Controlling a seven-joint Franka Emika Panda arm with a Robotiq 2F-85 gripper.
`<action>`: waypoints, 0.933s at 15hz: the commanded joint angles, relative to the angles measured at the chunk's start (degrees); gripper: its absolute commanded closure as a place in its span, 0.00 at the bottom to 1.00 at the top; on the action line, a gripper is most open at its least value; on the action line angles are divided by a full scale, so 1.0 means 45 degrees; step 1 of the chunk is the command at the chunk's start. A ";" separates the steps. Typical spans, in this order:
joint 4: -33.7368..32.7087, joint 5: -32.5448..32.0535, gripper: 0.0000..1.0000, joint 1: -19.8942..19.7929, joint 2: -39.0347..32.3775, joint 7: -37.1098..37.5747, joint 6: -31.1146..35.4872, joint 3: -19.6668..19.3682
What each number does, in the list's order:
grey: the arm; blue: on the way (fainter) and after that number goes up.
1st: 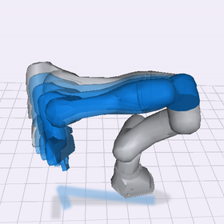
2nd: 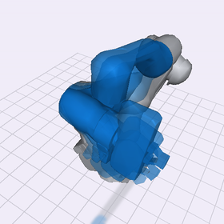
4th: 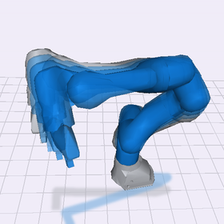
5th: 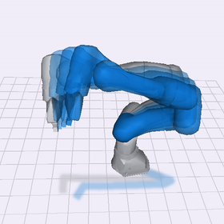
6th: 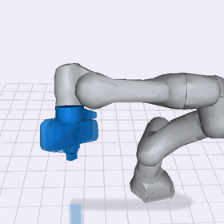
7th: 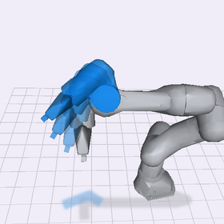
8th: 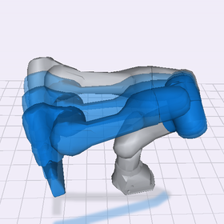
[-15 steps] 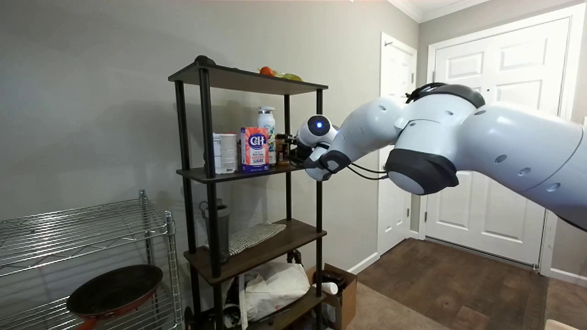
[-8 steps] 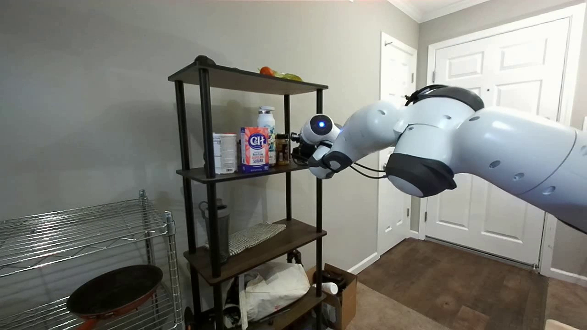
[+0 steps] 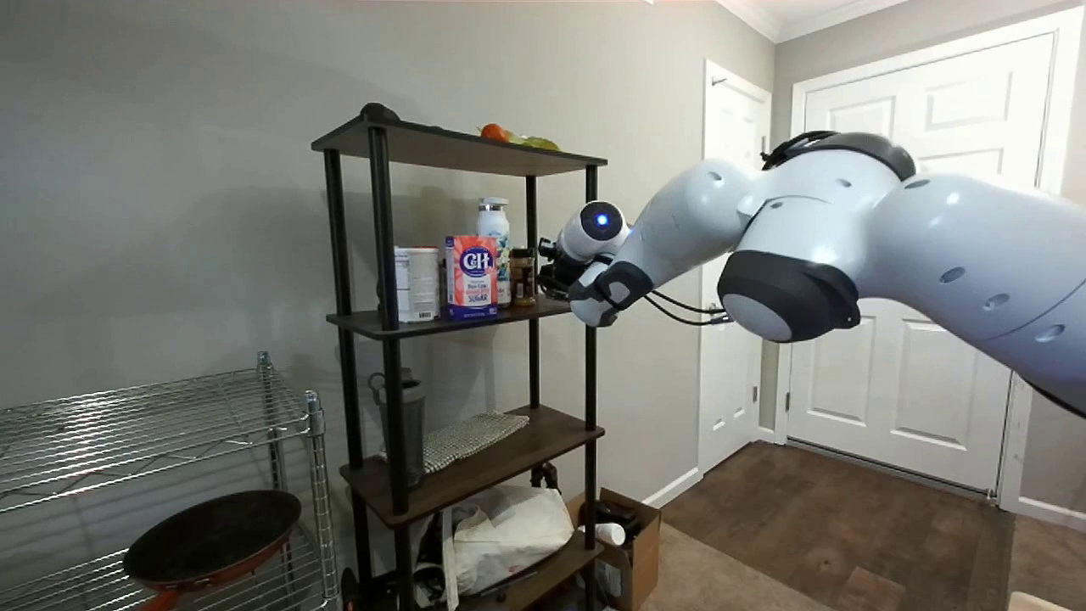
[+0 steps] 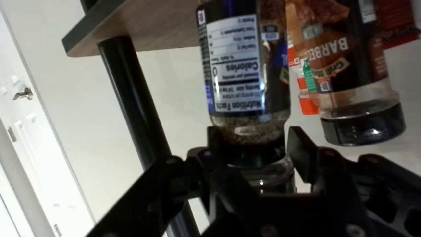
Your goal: Move the small bottle on the top shelf to the left
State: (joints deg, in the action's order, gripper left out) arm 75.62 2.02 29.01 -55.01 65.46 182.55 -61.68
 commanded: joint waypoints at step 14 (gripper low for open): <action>0.7018 -0.3284 0.71 0.3679 0.6732 -0.2124 0.2596 -0.0050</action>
State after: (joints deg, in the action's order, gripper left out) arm 101.63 -8.80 42.41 -31.72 59.45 192.17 -61.69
